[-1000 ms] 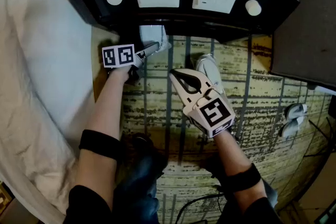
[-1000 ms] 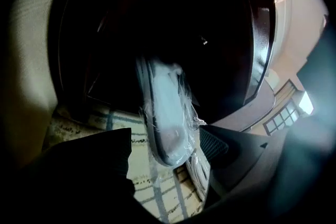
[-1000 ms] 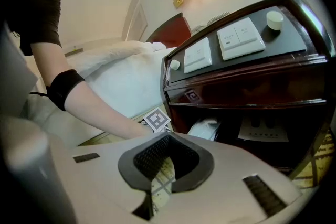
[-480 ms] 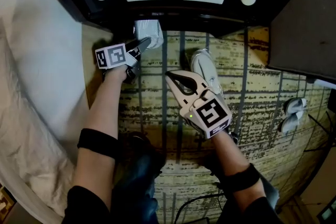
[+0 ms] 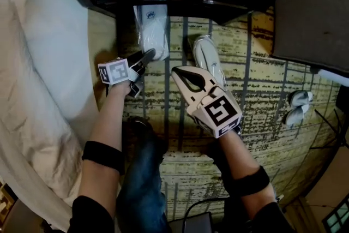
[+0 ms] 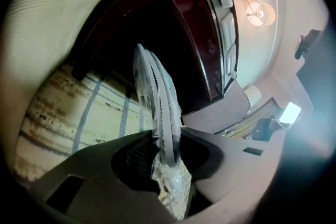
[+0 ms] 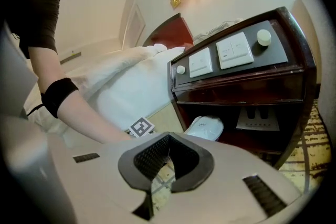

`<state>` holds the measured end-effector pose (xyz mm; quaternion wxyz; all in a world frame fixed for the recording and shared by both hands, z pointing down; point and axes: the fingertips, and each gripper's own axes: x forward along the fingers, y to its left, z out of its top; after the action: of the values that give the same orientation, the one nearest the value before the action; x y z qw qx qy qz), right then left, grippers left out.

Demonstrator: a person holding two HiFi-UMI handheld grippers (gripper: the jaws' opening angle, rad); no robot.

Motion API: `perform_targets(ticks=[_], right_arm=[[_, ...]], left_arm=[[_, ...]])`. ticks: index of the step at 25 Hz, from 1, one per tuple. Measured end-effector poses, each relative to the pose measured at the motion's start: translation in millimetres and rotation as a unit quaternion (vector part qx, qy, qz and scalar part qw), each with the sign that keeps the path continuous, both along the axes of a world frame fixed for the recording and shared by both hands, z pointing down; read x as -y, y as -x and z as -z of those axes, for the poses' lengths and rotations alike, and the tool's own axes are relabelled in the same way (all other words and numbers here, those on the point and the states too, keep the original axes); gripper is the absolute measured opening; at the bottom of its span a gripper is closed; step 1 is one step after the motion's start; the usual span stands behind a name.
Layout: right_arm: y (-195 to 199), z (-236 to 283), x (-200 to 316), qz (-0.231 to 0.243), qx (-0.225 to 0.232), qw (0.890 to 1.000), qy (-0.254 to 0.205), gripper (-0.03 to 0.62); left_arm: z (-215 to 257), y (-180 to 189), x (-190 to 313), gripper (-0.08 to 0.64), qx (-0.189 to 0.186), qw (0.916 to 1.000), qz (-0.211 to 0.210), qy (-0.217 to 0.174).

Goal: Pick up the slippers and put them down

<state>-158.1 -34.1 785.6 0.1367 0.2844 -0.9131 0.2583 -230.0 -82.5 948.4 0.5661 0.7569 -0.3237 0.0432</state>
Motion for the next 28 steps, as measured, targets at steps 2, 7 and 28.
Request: perform_targets(ticks=[2,7,28], right_arm=[[-2.1,13.8,-12.6,0.01,-0.002,1.0,0.005,0.0],[-9.7,40.3,-39.4,0.028,-0.007,1.0,0.012,0.0],[-62.1,-12.3,-64.3,0.004,-0.017,0.999,0.034,0.0]], left_arm=[[10.9,-3.6,-26.7,0.101,-0.003,0.9999,0.004,0.009],[28.2,-18.2,-90.9,0.101,-0.011,0.9992,0.001,0.038],[-78.3,-56.8,-192.9,0.117,0.011,0.9879,-0.011,0.154]])
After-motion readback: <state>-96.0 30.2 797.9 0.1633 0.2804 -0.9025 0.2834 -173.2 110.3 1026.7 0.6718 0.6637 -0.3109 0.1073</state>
